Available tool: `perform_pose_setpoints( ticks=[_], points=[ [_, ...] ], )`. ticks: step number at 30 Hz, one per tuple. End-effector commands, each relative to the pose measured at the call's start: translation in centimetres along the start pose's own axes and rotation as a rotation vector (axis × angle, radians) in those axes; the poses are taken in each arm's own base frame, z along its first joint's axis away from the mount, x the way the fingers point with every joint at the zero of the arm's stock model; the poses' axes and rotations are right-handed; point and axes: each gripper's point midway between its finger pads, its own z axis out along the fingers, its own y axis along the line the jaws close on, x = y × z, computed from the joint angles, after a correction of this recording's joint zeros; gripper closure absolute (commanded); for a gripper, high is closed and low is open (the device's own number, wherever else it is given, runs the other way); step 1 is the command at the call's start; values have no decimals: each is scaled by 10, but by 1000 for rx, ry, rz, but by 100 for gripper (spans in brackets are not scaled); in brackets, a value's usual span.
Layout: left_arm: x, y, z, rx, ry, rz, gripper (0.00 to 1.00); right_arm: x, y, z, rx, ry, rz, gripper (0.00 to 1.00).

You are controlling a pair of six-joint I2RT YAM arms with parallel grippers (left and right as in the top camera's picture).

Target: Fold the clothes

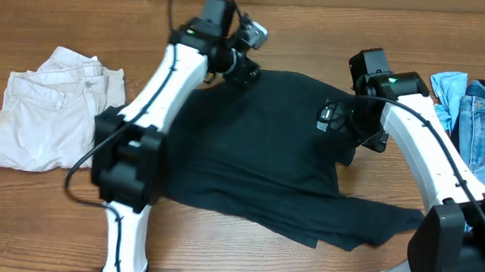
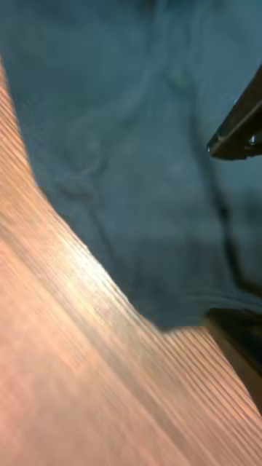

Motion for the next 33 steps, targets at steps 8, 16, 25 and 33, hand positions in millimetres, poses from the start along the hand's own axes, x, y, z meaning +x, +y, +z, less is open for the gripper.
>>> perform_pose_setpoints(
  ticks=[8,16,25,33],
  points=[
    [45,33,89,-26,84,-24,50,3,5,-94,-155,-235,-36,0],
    [94,104,97,-258,173,-292,96,8,4,-116,-186,-295,-34,0],
    [147,254,8,-308,-38,-973,96,9,4,-94,-154,-217,-30,0],
    [98,270,-38,-231,-152,-876,93,0,31,-18,-197,-4,-68,0]
  ],
)
